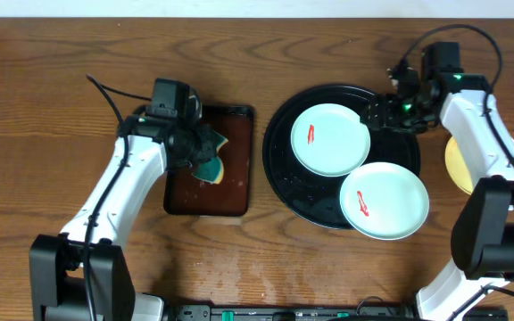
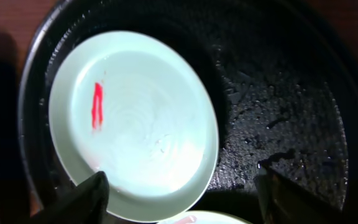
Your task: Clean dirty plates on tray and stack at the side
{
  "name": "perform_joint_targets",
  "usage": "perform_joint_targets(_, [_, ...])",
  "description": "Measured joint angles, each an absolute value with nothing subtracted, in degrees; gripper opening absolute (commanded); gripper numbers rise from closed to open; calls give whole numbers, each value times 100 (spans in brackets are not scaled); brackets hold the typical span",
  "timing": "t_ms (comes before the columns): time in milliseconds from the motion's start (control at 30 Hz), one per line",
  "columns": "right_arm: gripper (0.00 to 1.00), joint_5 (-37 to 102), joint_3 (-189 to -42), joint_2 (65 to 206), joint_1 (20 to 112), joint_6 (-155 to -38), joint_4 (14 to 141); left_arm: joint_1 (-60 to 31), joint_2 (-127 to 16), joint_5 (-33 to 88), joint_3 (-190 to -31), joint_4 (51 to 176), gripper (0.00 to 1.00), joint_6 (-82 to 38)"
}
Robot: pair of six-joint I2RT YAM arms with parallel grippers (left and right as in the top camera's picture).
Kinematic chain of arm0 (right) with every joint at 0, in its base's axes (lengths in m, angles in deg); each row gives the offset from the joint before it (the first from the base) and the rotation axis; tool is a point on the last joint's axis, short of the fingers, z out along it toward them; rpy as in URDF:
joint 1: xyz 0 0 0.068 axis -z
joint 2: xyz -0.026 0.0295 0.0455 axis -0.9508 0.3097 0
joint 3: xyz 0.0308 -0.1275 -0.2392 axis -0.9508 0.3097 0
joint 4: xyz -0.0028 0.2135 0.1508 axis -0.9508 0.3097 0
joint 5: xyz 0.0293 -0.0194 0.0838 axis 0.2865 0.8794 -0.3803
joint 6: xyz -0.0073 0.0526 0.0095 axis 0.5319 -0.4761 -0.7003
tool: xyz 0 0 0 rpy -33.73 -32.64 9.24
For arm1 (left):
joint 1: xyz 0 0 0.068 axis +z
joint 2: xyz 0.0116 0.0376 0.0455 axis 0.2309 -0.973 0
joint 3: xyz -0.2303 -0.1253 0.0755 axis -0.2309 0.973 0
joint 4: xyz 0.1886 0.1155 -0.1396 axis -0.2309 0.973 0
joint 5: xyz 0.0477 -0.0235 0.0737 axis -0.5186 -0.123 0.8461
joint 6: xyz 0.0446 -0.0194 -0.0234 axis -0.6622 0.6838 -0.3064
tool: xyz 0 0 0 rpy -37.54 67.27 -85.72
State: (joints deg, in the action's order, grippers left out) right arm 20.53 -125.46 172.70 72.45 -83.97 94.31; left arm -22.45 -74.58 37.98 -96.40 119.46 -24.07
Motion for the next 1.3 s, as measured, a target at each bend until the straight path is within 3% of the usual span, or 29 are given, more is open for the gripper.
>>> perform_joint_targets(300, [64,3319,-12546,17270,6473,-8399,9418,-2245,-7458,4008,-10956,12811,8,-2387])
perform_joint_targets(500, [52,3782,-12533,17275,6301,-8449,9151,-2245,-7532,4222,-10987,12831,8,-2365])
perform_joint_targets(867, [47,3970,-12290,17725,6303,-8512,8705,-2245,-7589,4329,-10987,12433,7,-2363])
perform_joint_targets(1000, [38,3979,-12288,17963,6303,-8558,8707,-2247,-7607,4329,-10987,12324,8,-2363])
perform_joint_targets(1167, [10,4029,-12283,18186,6305,-8641,8701,-2309,-7771,4351,-10987,12295,8,-2363])
perform_joint_targets(1300, [5,4040,-12283,18197,6305,-8665,8703,-2505,-8005,4576,-10987,12114,8,-2363])
